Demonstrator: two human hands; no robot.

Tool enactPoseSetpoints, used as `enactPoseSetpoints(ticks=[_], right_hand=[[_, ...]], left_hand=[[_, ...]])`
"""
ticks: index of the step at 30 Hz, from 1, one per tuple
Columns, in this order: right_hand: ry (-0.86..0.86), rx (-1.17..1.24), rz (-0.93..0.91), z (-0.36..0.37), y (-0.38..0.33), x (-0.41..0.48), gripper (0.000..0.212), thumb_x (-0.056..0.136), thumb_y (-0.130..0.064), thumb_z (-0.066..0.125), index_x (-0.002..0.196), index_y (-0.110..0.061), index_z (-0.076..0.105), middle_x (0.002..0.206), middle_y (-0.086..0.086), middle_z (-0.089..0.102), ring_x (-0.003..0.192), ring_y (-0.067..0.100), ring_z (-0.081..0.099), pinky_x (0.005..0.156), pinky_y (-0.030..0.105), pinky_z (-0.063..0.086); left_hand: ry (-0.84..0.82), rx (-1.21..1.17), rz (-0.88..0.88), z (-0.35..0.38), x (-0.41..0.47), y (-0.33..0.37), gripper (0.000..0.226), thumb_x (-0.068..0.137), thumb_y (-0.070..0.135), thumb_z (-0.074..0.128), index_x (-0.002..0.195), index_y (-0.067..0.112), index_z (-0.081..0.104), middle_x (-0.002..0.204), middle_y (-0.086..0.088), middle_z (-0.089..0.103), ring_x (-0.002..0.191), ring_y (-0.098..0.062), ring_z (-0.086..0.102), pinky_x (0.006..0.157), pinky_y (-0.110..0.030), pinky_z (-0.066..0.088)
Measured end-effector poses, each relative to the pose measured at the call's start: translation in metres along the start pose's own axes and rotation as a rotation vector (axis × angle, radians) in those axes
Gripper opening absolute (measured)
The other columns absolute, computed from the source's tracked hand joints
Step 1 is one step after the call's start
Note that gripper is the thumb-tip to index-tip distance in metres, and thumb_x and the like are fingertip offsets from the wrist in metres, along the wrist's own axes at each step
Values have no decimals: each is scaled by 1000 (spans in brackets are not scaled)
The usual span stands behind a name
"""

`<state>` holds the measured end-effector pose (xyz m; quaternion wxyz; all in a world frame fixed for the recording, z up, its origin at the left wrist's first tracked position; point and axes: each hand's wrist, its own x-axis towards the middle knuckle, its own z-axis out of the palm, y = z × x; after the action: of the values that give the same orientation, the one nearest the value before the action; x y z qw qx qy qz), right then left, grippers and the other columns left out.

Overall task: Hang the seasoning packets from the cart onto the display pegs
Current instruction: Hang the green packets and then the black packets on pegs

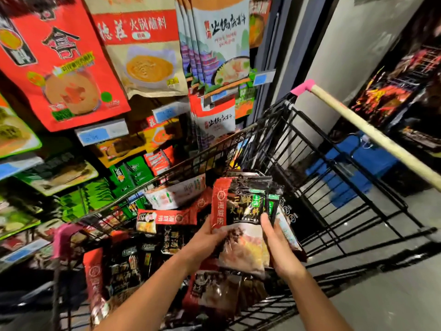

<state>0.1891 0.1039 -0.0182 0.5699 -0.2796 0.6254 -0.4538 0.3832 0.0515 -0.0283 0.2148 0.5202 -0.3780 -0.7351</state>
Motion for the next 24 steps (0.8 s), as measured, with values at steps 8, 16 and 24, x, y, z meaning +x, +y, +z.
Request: enactPoseSetpoints(ticks=[8, 16, 24], right_hand=[[28, 110, 63, -17, 12, 8, 59, 76, 0, 85, 127, -16, 58, 114, 16, 76, 104, 39, 73, 98, 65, 53], [112, 193, 102, -43, 14, -1, 54, 81, 2, 78, 128, -12, 56, 112, 14, 77, 93, 33, 77, 75, 43, 63], [59, 66, 93, -35, 5, -22, 63, 82, -4, 82, 131, -24, 47, 115, 9, 76, 101, 31, 75, 95, 52, 58]], left_hand=[[-24, 112, 91, 14, -10, 4, 42, 103, 44, 55, 142, 39, 41, 130, 4, 66, 118, -17, 64, 101, -31, 49], [215, 489, -261, -57, -1, -86, 41, 87, 33, 78, 120, 12, 65, 105, -3, 73, 95, -19, 69, 87, -35, 56], [256, 408, -152, -45, 10, -101, 26, 92, 30, 75, 113, 15, 71, 92, 2, 76, 88, -19, 72, 84, -35, 57]])
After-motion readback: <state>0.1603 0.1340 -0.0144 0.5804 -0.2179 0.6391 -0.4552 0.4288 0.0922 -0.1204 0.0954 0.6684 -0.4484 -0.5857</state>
